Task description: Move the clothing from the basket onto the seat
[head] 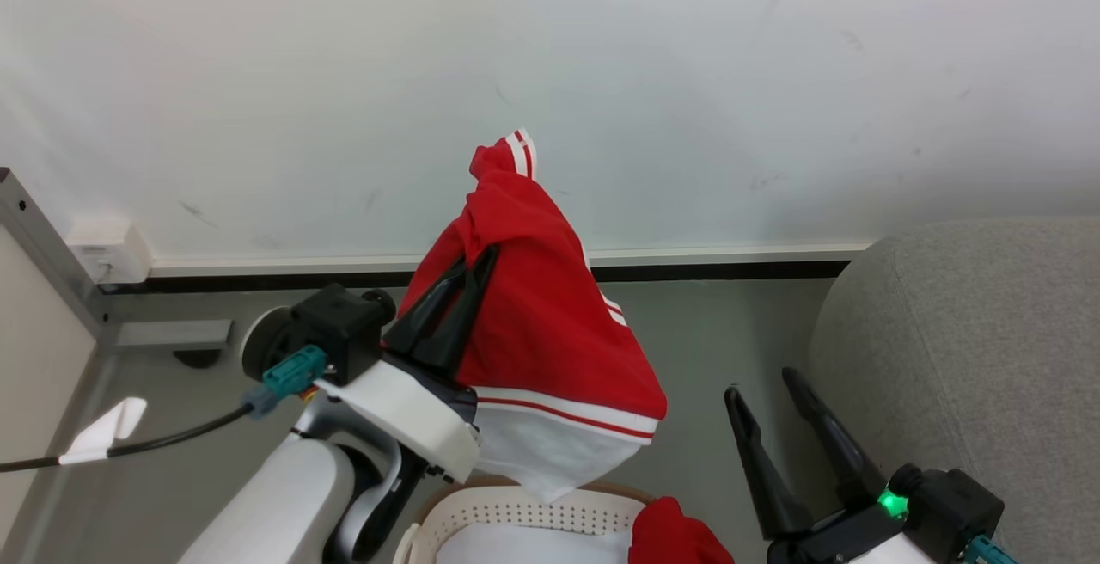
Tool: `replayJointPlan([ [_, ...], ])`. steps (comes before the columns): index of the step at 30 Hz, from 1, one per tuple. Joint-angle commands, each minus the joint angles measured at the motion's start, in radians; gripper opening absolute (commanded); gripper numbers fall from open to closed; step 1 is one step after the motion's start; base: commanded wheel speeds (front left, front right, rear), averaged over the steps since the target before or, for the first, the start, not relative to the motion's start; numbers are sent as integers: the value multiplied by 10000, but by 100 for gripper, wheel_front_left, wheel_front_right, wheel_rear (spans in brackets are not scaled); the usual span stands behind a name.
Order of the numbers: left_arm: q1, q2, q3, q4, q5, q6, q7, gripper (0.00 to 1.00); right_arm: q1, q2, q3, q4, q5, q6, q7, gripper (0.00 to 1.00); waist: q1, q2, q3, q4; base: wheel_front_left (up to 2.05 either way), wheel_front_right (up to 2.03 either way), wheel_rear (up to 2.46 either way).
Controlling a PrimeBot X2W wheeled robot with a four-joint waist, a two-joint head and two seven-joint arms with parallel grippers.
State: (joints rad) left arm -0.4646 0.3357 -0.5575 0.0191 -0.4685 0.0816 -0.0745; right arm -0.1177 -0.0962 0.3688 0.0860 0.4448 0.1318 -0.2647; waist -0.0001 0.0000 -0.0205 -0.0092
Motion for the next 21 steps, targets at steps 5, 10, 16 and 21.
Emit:
replayJointPlan([
  [5, -182, -71, -88, -54, -174, -50, 58, 0, -172, -609, 1236, 83, 745, -21, 6, 100, 1, 0, -48, 261, 0, 0, 0],
  [10, -361, -385, -359, 30, -189, -176, 74, 0, -537, -902, 2622, 572, 1278, -21, 18, 100, 1, 0, -135, 685, 0, 0, 0],
  [16, -498, -908, -918, 65, -237, -418, 160, 0, -1144, -759, 3391, 1458, 1828, -21, 9, 100, 1, 0, -249, 1338, 0, 0, 0],
  [21, -391, -1253, -1367, 27, -290, -580, 272, 0, -1500, -628, 3423, 1837, 2060, -21, 7, 100, 1, 0, -342, 1850, 0, 0, 0],
])
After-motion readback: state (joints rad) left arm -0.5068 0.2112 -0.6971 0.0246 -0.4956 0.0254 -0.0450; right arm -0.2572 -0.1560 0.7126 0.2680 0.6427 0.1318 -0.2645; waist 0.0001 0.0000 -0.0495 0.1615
